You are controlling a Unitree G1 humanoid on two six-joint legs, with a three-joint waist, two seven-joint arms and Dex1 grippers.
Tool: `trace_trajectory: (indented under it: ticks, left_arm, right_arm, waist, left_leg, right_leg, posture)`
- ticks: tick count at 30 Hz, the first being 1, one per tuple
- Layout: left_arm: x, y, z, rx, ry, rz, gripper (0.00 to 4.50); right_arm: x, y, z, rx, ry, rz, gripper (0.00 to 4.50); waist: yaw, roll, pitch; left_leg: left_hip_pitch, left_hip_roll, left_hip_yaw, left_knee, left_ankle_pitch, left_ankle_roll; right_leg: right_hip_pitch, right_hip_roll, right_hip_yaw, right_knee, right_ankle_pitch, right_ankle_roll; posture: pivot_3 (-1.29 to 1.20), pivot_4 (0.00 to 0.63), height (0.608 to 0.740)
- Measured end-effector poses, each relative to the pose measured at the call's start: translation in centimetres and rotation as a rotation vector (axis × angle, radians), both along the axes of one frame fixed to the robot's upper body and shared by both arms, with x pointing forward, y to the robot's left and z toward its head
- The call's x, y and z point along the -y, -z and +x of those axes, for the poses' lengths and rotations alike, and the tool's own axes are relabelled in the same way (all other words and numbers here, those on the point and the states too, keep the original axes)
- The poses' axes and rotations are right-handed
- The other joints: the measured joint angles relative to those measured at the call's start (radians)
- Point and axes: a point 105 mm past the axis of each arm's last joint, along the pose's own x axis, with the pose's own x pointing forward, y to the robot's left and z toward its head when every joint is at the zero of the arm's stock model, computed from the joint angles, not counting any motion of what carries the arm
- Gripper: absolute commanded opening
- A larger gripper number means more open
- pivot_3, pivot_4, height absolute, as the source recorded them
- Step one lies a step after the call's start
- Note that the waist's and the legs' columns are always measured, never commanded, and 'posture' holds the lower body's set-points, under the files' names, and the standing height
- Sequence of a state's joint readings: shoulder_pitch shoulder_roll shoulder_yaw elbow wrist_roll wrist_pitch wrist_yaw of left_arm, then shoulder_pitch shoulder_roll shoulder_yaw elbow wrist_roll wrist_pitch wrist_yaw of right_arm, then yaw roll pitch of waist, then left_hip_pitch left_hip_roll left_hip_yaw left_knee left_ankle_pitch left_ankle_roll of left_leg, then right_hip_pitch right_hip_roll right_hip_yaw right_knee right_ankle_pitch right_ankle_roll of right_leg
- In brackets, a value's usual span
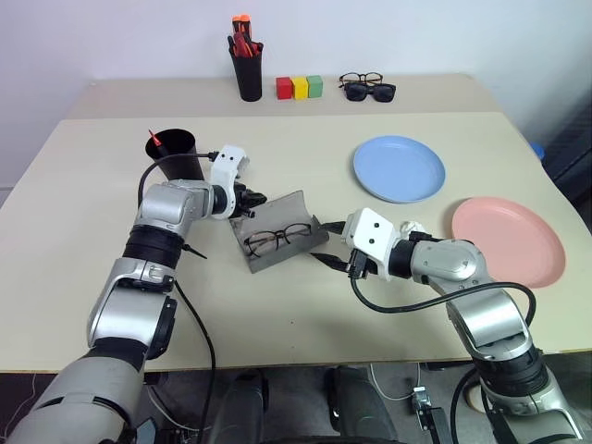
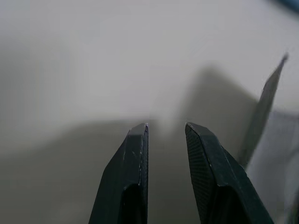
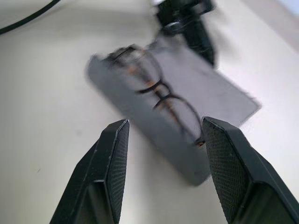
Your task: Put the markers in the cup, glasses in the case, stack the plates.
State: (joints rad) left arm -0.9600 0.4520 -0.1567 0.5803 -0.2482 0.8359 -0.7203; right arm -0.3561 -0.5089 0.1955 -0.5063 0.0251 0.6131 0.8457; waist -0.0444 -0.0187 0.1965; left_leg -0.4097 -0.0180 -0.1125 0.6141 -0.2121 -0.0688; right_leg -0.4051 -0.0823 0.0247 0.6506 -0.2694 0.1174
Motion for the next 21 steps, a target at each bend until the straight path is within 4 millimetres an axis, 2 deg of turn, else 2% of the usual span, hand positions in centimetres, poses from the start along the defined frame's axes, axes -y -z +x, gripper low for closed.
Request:
trace_trajectory:
  ticks: [4,10,15,17,21]
  left_arm:
    - [-0.3,-0.5,-0.9,0.005,0.081,0.004,1.24]
    - [0.4,-2.5,-4.1,0.089,0.24,0.014,1.24]
    - [0.9,-0.6,-8.4,0.047,0.349,0.034,1.24]
    - [1.3,-0.4,-9.7,0.051,0.386,0.04,1.24]
    - [1.5,-0.1,-10.7,0.075,0.406,0.05,1.24]
  right_arm:
    - [0.0,0.1,0.2,-0.004,0.02,0.003,2.48]
    - [0.0,0.0,0.5,0.0,0.027,0.005,2.48]
    - [-0.1,-0.3,1.2,0.016,0.034,0.005,2.48]
    - [-0.1,-0.4,1.5,0.024,0.036,0.005,2.48]
    - [0.2,-0.7,2.1,0.04,0.051,0.003,2.48]
  waist:
    - [0.002,0.0,0.0]
    - [0.002,0.0,0.0]
    - [0.001,0.0,0.0]
    - [0.003,0.0,0.0]
    - [0.006,0.0,0.0]
  left_leg:
    - [0.0,0.0,0.0,0.0,0.0,0.0]
    - [0.0,0.0,0.0,0.0,0.0,0.0]
    - [0.0,0.001,0.0,-0.001,0.0,0.0]
    - [0.0,0.001,0.0,0.0,0.0,0.0]
    - [0.0,0.0,0.0,0.0,0.0,0.0]
  right_leg:
    - [0.0,0.0,0.0,0.0,0.0,0.0]
    - [0.0,0.0,0.0,0.0,0.0,0.0]
    - [0.0,0.0,0.0,0.0,0.0,0.0]
    - [0.001,0.0,0.0,0.0,0.0,0.0]
    - [0.001,-0.001,0.0,-0.001,0.0,0.0]
  posture:
    - [0.0,0.15,0.74]
    - [0.0,0.15,0.74]
    - [0.0,0.15,0.74]
    - [0.0,0.15,0.74]
    - [0.0,0.15,0.74]
